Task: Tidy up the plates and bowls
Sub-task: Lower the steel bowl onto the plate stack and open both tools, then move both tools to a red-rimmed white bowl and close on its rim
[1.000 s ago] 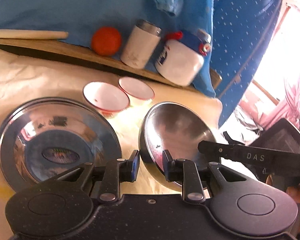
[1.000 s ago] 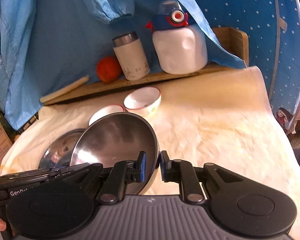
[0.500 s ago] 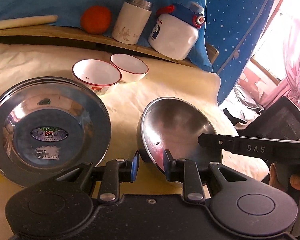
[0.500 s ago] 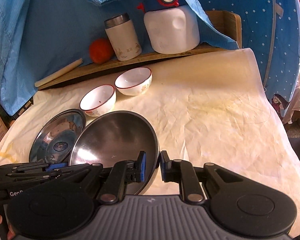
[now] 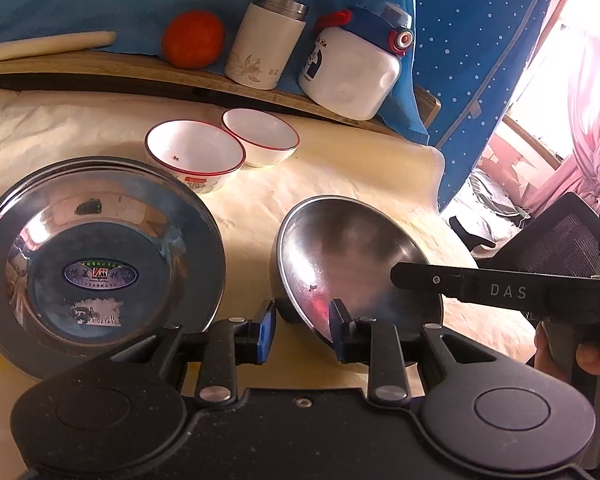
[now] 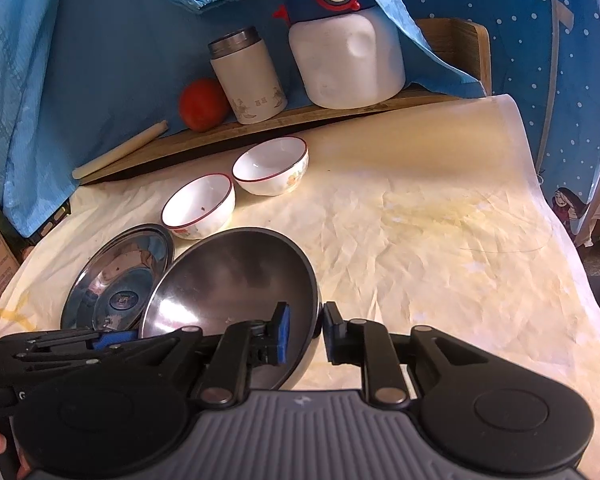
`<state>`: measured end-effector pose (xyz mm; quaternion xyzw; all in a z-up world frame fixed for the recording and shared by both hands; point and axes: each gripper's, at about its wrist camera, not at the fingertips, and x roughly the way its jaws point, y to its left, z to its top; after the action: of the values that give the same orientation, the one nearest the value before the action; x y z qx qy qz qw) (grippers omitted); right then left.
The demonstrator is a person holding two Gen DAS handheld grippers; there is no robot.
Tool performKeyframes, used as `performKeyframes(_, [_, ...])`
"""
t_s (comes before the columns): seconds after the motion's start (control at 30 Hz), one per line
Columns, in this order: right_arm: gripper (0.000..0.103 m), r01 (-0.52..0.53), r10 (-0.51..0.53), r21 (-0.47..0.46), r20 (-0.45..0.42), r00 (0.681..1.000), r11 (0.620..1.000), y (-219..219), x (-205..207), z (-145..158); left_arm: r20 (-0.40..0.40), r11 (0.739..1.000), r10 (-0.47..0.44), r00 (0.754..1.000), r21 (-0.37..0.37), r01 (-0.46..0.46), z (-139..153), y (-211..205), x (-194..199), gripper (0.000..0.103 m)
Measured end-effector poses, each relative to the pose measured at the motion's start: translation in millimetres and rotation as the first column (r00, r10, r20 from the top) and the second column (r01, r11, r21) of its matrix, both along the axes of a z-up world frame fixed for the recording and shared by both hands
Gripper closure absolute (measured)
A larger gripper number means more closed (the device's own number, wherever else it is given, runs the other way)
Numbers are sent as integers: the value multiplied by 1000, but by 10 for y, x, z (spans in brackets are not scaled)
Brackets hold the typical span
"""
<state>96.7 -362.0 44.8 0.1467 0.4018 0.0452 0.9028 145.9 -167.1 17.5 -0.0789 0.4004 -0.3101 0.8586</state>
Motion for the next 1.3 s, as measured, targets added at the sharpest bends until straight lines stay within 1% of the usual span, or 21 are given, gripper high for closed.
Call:
performKeyframes(0.2, [75,-10,10,7,2,1000,1000,6,19,-13,-1,1000,-8,1000,-5,8,-1,2,10,69])
performKeyframes(0.27, [74,-12,12,9,4,1000,1000,9,22,-15,3,1000,-16,1000,-1,16,9,-1,4,66])
performKeyframes(0.33, [73,-13,13,9,4,1000,1000,8,25,-22,14,1000,-22,1000,7,22,29,-6,-13,60])
performKeyframes(0.47, [72,-15,15,17,4,1000,1000,8,32,-32,31,999,-32,999,15,32,60,3,-40,56])
performKeyframes(0.53, [69,-16,16,21,6,1000,1000,6,34,-35,35,999,-37,999,15,37,70,20,-53,53])
performKeyframes(0.7, [55,-8,8,30,23,1000,1000,-11,5,-10,60,999,-49,997,6,48,147,73,-87,44])
performKeyframes(0.77, [49,-3,2,33,33,999,999,-23,-9,11,81,999,-46,996,-10,47,215,112,-94,40])
performKeyframes(0.83, [46,-1,-1,37,42,999,999,-33,-16,33,104,999,-36,994,-29,39,296,159,-80,34])
performKeyframes(0.87, [43,-1,-1,40,47,999,999,-38,-16,42,115,999,-29,993,-36,33,332,186,-70,32])
performKeyframes(0.9, [38,-1,-1,44,52,999,999,-45,-14,53,128,999,-18,992,-41,23,369,213,-47,30])
performKeyframes(0.93, [35,-2,-1,50,58,998,999,-53,-13,60,137,999,-7,991,-44,13,399,233,-19,26])
performKeyframes(0.97, [28,-2,-1,57,64,998,998,-59,-10,68,147,999,5,989,-46,2,430,253,16,24])
performKeyframes(1.0, [22,-2,-3,65,71,997,998,-67,-6,76,155,999,22,988,-47,-15,456,282,60,18])
performKeyframes(1.03, [19,-1,-5,73,78,997,997,-73,-1,82,162,998,35,986,-49,-27,477,307,105,12])
performKeyframes(1.1, [13,0,-8,90,88,996,996,-84,17,88,174,997,65,983,-40,-59,506,351,208,5])
performKeyframes(1.2, [6,5,-16,114,94,995,994,-107,67,81,178,994,108,978,-18,-106,542,414,384,3])
performKeyframes(1.23, [5,8,-20,123,94,995,992,-114,88,75,173,992,123,977,-17,-122,547,442,452,1])
performKeyframes(1.3, [2,12,-25,140,90,996,990,-131,145,63,164,987,158,974,-14,-158,543,499,594,1])
